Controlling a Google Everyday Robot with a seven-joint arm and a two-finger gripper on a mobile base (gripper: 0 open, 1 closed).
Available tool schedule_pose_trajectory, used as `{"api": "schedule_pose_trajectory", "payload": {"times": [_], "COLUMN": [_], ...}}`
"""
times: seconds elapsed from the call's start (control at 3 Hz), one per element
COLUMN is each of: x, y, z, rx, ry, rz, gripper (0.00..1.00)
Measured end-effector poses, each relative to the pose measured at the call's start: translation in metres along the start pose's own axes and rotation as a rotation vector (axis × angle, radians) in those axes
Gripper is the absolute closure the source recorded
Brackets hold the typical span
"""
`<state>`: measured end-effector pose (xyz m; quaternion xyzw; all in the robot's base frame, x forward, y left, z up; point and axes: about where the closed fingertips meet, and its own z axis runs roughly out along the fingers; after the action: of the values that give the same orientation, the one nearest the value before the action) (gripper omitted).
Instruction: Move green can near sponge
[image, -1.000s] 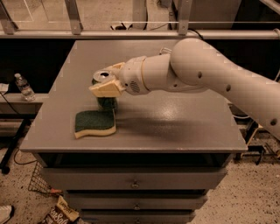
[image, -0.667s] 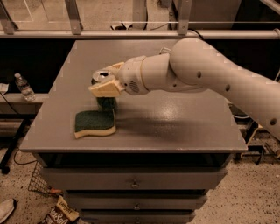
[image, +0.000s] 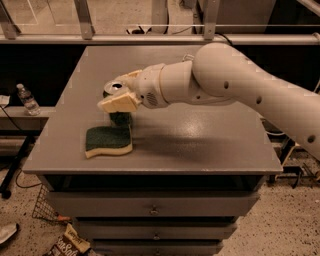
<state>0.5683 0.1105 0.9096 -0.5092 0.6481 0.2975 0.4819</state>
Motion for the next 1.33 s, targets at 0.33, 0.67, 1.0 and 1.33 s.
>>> {"api": "schedule_pose_trajectory", "payload": {"times": [0.33,0.67,1.0,1.33], "x": [-0.001,-0.001,-0.003,0.009], "y": [0.001,0.001,0.004,-0.005], "z": [0.001,0.001,-0.01,-0.067], "rx": [-0.002,-0.002,0.015,0.131], "ry": [0.0,0.0,0.033,0.118], "rz": [-0.002,-0.002,-0.028,-0.032], "gripper": [0.0,0.0,0.0,0.0]}}
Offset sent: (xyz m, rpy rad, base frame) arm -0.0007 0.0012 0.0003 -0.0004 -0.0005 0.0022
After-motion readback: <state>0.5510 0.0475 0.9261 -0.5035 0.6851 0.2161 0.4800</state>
